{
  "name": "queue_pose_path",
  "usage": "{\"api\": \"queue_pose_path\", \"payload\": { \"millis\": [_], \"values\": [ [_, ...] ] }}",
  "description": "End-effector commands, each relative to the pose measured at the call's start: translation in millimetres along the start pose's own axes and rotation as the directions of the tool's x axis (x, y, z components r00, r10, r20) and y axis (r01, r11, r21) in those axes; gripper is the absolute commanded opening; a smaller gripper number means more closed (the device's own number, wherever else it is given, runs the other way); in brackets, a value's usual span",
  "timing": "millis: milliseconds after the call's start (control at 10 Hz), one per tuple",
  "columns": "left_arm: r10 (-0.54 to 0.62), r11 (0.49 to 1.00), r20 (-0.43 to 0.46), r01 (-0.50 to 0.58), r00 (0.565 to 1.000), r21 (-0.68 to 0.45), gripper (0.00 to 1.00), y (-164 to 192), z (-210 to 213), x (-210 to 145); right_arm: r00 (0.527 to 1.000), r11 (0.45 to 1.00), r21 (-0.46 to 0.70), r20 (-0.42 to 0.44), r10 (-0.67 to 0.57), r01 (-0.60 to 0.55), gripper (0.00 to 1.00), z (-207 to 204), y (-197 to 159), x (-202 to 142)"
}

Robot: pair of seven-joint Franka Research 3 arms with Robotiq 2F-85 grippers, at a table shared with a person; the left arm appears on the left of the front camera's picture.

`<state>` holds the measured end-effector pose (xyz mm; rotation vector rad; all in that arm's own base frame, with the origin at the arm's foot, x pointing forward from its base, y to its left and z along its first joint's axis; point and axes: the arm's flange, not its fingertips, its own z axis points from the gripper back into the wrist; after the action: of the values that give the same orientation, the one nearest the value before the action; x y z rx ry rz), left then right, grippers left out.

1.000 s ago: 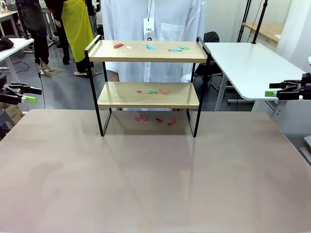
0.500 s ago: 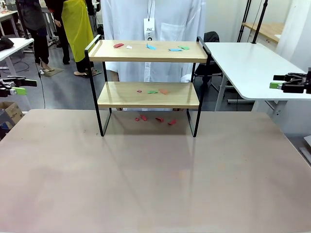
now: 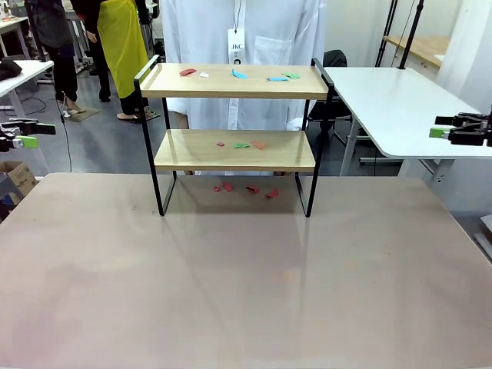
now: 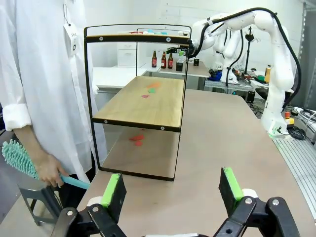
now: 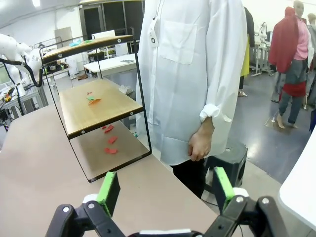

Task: Clean the shelf.
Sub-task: Pick up the Duster handed by the human.

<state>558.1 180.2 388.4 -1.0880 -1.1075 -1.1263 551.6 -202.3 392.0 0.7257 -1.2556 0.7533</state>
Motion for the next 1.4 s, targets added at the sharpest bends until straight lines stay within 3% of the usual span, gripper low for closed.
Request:
{"api": "queue_pose_path", "payload": {
  "millis": [0,1300],
  "values": [
    [-0.001,1.000,0.000,0.001,1.000,0.000,1.00,0.3,-0.7,0.2,1.000,1.000,0.002,-0.002,0.004,-0.004,1.00,-1.1,0.7,1.6],
    [-0.001,1.000,0.000,0.001,1.000,0.000,1.00,0.3,-0.7,0.2,1.000,1.000,0.002,-0.002,0.004,-0.004,1.00,-1.1,0.7,1.6]
  ]
}}
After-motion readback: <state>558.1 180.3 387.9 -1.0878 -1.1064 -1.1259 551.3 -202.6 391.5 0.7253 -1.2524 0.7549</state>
